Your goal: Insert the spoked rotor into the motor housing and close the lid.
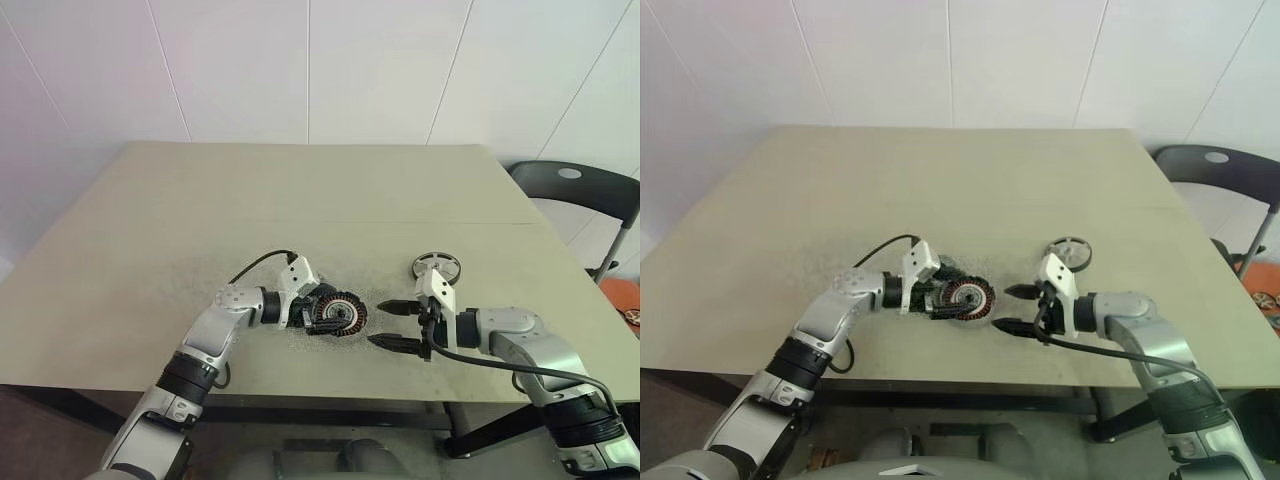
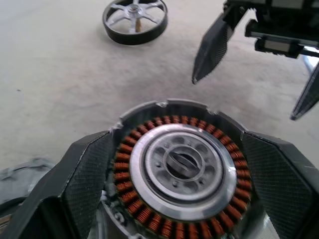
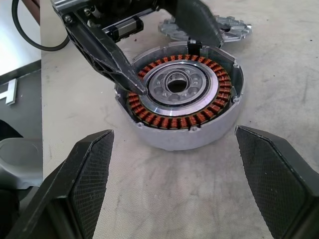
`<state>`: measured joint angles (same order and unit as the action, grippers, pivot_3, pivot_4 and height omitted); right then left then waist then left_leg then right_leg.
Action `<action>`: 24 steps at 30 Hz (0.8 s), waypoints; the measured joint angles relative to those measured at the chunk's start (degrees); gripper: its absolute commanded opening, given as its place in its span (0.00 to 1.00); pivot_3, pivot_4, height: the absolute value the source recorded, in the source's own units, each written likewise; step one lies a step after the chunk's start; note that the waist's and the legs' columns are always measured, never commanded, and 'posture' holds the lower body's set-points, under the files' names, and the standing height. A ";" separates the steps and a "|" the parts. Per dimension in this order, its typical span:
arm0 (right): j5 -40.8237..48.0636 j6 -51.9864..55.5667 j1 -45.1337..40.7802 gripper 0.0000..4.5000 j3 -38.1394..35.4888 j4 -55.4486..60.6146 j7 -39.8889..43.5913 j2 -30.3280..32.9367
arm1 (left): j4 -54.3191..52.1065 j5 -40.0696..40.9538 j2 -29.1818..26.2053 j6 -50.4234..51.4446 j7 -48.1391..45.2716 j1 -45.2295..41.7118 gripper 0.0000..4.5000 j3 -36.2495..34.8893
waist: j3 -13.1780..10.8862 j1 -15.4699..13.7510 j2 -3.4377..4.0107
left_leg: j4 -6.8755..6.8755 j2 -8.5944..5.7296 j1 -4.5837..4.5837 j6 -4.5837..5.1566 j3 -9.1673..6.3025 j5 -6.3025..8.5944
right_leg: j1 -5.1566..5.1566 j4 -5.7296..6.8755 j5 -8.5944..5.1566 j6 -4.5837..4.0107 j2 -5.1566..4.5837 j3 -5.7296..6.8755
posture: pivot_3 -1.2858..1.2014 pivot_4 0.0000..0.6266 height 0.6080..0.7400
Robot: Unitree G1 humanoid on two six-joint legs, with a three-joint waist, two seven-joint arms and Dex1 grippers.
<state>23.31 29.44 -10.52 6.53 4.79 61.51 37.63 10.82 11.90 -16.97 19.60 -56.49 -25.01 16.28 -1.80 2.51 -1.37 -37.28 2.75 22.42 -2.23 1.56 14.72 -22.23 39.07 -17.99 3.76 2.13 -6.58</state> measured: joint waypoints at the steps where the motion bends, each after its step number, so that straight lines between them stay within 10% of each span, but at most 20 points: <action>1: 0.00 0.00 0.00 0.91 0.00 0.00 -0.04 -0.02 | 0.01 0.10 0.39 -0.09 0.61 -0.21 0.94 -0.56 | 0.00 0.00 0.00 | 0.00 0.00 0.00 0.00 0.00 0.00 | 0.00 0.00 0.00 0.00 0.00 0.00 | 0.52 0.00 1.00; 6: 0.00 0.00 -0.08 0.91 0.00 0.00 -0.20 -0.31 | 0.31 1.30 3.60 -0.68 4.95 -3.45 0.82 -4.90 | 0.00 -0.08 0.00 | -0.01 -0.01 0.00 0.00 0.00 0.00 | 0.02 0.00 0.00 0.01 0.00 0.01 | 0.52 0.00 1.00; 17: -0.03 0.00 -0.11 0.91 0.00 0.00 -0.54 -0.55 | 0.31 2.98 6.19 0.73 2.40 -1.54 0.00 -3.18 | 0.00 0.01 0.00 | -0.02 -0.01 0.00 0.00 0.01 0.00 | 0.02 0.02 0.00 0.01 0.02 0.01 | 0.52 0.00 1.00; 24: -0.08 -0.01 -0.13 0.91 0.00 0.00 -0.98 -0.58 | 0.29 2.72 4.78 3.89 1.36 -0.96 0.20 -0.78 | 0.00 0.04 0.00 | -0.01 -0.01 0.00 0.00 0.00 0.00 | 0.01 0.02 0.00 0.00 0.03 0.01 | 0.52 0.00 1.00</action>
<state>23.23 29.44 -10.64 6.54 4.80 60.53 37.05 11.10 14.63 -12.18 23.49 -55.13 -25.97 15.50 -1.80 2.56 -1.37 -37.29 2.75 22.41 -2.23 1.56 14.72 -22.22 39.09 -17.99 3.77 2.16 -6.57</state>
